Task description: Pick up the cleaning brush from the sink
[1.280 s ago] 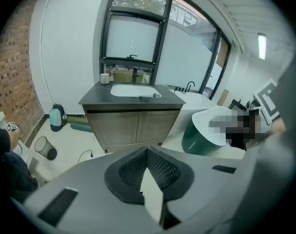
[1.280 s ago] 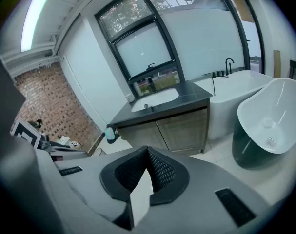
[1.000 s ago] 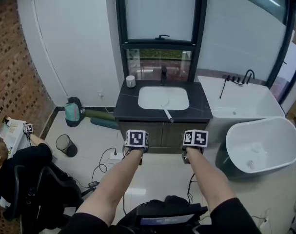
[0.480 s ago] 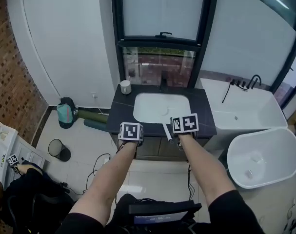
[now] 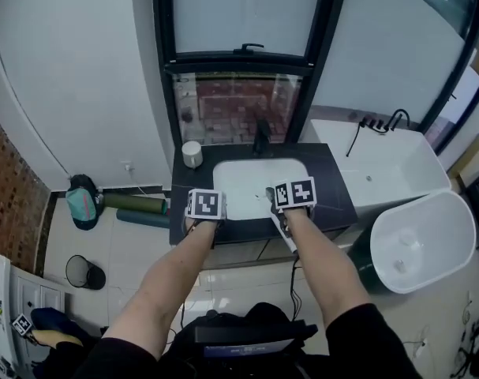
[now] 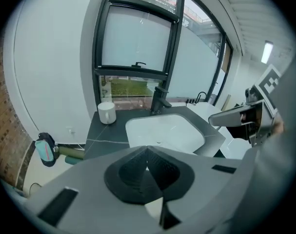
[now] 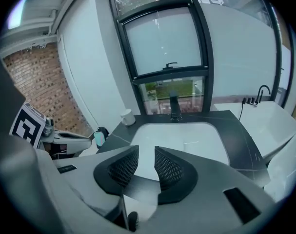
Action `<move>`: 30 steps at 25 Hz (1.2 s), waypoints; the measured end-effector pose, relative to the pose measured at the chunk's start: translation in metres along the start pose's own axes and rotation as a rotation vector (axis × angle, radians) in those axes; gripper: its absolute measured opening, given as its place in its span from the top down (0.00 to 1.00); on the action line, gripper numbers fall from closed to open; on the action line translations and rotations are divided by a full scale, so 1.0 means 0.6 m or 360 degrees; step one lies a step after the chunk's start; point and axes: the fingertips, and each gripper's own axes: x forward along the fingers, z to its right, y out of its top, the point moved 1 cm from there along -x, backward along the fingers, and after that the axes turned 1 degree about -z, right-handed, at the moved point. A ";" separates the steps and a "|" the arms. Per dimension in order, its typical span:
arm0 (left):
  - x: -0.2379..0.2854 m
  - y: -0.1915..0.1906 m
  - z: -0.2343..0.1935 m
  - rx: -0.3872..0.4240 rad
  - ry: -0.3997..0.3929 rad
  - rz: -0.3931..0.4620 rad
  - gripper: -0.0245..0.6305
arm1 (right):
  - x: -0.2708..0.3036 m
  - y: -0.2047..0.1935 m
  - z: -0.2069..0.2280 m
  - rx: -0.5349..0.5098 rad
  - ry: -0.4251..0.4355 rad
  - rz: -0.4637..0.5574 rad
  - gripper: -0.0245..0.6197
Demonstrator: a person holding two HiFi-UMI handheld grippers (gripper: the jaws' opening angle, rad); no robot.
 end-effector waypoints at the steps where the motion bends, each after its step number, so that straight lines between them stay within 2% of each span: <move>1: 0.015 0.022 -0.008 0.0008 -0.0027 0.0030 0.98 | 0.020 0.009 0.004 0.0022 -0.0001 -0.0032 0.81; 2: 0.031 0.042 -0.011 0.0018 -0.0057 0.0056 0.98 | 0.041 0.016 0.010 0.0037 -0.0001 -0.0070 0.74; 3: 0.048 0.058 -0.012 0.0028 -0.0078 0.0065 0.98 | 0.062 0.022 0.019 0.0040 -0.0004 -0.0109 0.62; 4: 0.067 0.072 -0.013 0.0036 -0.0087 0.0058 0.98 | 0.082 0.027 0.030 0.0028 -0.0013 -0.0142 0.59; 7: 0.122 0.110 -0.006 0.0066 -0.0107 0.0060 0.98 | 0.146 0.034 0.069 -0.0038 -0.0057 -0.0232 0.59; 11: 0.192 0.085 0.003 0.0004 -0.0054 -0.0153 0.98 | 0.228 0.005 0.127 -0.0042 -0.0038 -0.0413 0.59; 15: 0.283 0.083 0.008 -0.0075 -0.0083 -0.0242 0.98 | 0.316 -0.016 0.181 -0.0077 -0.0033 -0.0572 0.59; 17: 0.332 0.095 0.020 -0.0163 -0.0219 -0.0222 0.98 | 0.363 -0.022 0.190 -0.0076 -0.0018 -0.0632 0.59; 19: 0.372 0.098 0.023 -0.0181 -0.0318 -0.0237 0.98 | 0.409 -0.025 0.194 -0.0091 -0.0028 -0.0690 0.59; 21: 0.404 0.091 -0.001 -0.0120 -0.0287 -0.0298 0.98 | 0.449 -0.033 0.200 -0.0146 -0.0070 -0.0767 0.59; 23: 0.434 0.094 -0.017 -0.0127 -0.0308 -0.0318 0.98 | 0.482 -0.043 0.212 -0.0204 -0.0122 -0.0846 0.59; 25: 0.461 0.109 -0.034 -0.0144 -0.0326 -0.0289 0.98 | 0.512 -0.050 0.222 -0.0218 -0.0146 -0.0902 0.59; 27: 0.483 0.121 -0.059 -0.0136 -0.0305 -0.0272 0.98 | 0.540 -0.049 0.227 -0.0199 -0.0155 -0.0921 0.64; 30: 0.503 0.128 -0.102 -0.0133 -0.0259 -0.0251 0.98 | 0.571 -0.051 0.228 -0.0243 -0.0193 -0.0975 0.65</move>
